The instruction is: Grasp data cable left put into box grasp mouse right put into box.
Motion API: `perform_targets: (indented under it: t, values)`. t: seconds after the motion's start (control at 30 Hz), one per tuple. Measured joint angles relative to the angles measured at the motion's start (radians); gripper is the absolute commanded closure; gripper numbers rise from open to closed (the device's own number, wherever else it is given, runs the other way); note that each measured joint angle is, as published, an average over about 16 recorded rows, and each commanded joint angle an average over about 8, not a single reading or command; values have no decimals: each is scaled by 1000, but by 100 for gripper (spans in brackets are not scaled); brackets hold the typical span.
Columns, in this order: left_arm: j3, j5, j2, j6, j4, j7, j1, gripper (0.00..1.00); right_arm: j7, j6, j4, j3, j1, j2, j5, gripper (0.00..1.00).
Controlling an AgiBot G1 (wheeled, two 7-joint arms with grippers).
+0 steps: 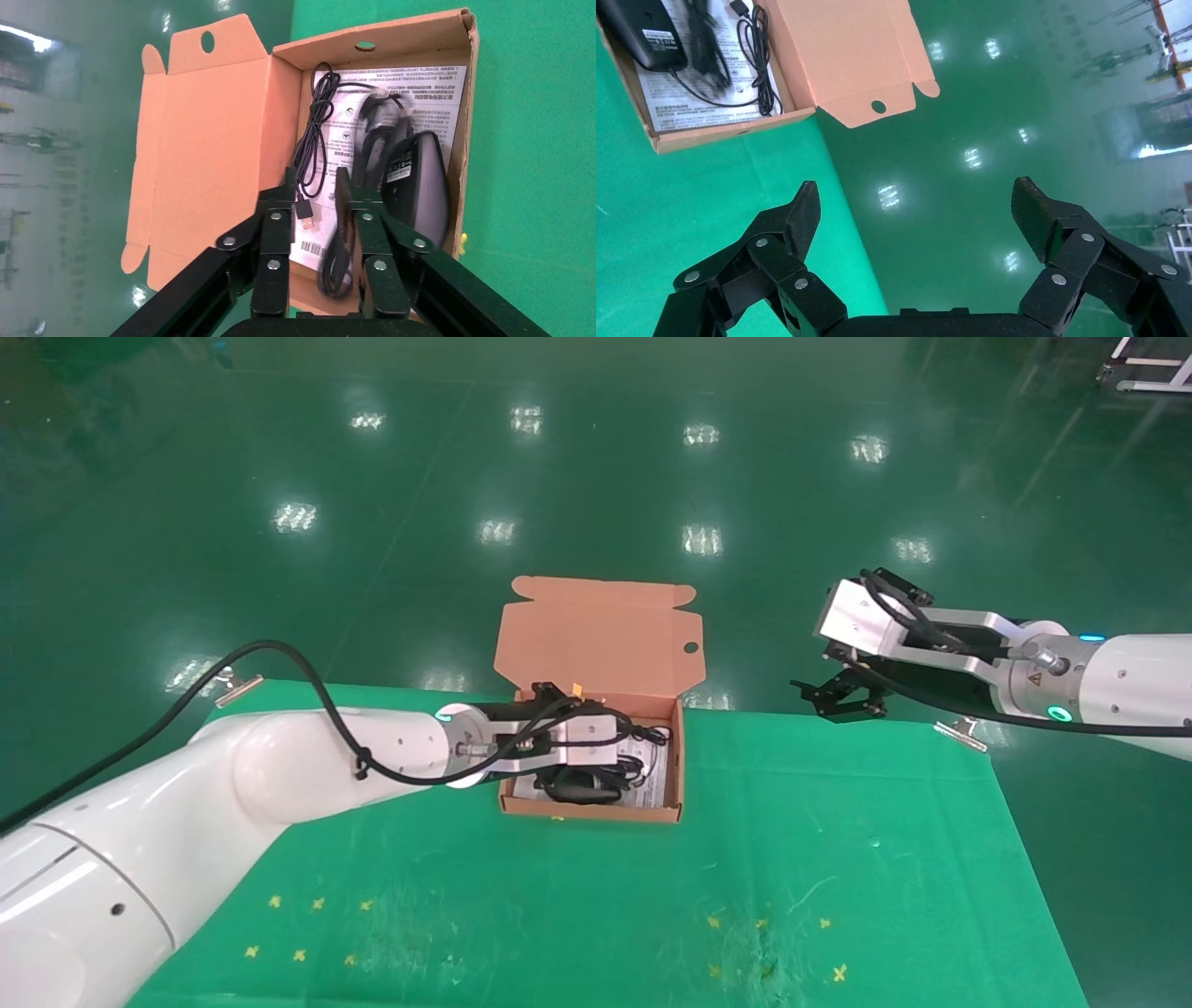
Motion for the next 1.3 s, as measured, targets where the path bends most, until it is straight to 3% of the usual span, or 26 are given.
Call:
perform_targets:
  t: [0.57, 1.3]
  values:
    - [-68, -45, -140, 40, -142, -86, -93, 0, -23, -24, 70, 52, 52, 52, 9, 0]
    - [-307, -340, -332, 325, -304, -131, 74, 0, -68, -268, 108, 251, -118, 93, 315, 0]
